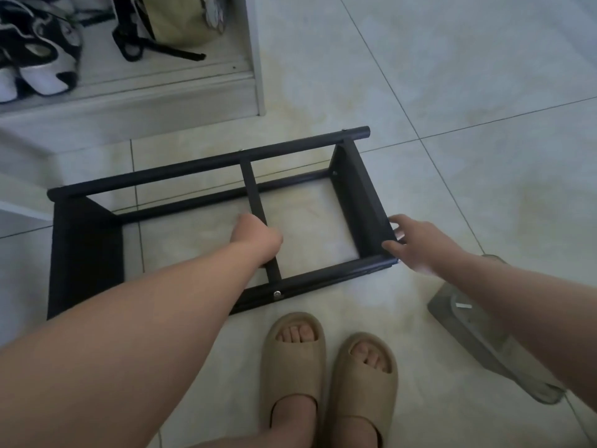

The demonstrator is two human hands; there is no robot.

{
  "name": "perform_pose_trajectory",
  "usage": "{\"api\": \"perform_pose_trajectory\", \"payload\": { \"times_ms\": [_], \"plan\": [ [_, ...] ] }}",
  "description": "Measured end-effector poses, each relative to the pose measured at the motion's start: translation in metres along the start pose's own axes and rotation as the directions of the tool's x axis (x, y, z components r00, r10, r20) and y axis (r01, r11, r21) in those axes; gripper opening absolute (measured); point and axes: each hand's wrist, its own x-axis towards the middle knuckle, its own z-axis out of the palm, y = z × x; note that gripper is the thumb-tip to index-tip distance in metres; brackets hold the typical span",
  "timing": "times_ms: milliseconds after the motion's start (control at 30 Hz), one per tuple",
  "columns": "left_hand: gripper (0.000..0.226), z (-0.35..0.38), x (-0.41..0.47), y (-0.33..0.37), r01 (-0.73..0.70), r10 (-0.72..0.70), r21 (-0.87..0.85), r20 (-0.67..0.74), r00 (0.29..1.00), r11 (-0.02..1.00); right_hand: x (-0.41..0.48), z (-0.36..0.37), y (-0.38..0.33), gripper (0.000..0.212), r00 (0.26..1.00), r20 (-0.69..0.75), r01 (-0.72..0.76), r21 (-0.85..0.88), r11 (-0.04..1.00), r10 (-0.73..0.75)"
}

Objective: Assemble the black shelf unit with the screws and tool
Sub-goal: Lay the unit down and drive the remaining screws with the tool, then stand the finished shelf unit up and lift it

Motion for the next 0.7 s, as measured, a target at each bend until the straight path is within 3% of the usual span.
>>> {"api": "perform_pose_trajectory", "payload": {
  "times_ms": [200,333,433,567,633,700],
  "plan": [
    [0.032,0.001,0.000,0.000,-0.048,0.052,0.116,-0.030,0.998,0.992,0.001,0.002,0.012,0.039,1.000,-0.023,-0.016,0.048,0.999,0.017],
    [0.035,-0.007,-0.004,0.012,-0.066,0.068,0.029,-0.060,0.996,0.997,-0.007,-0.017,0.014,0.034,0.987,-0.154,-0.023,0.145,0.989,0.046],
    [0.043,-0.015,-0.015,0.029,-0.061,0.054,-0.102,-0.072,0.996,0.993,-0.018,-0.044,0.006,0.044,0.946,-0.314,0.019,0.287,0.958,0.076],
    [0.052,-0.030,-0.039,0.058,-0.082,0.061,-0.357,-0.069,0.996,0.930,-0.039,-0.093,-0.016,0.052,0.871,-0.425,0.106,0.654,0.749,0.248],
    [0.054,-0.036,-0.054,0.070,-0.103,0.083,-0.449,-0.065,0.994,0.888,-0.049,-0.120,-0.026,0.043,0.857,-0.423,0.157,0.757,0.634,0.293],
    [0.054,-0.040,-0.069,0.080,-0.129,0.118,-0.530,-0.055,0.991,0.838,-0.062,-0.149,-0.036,0.036,0.836,-0.464,0.227,0.780,0.583,0.295]
  ]
}}
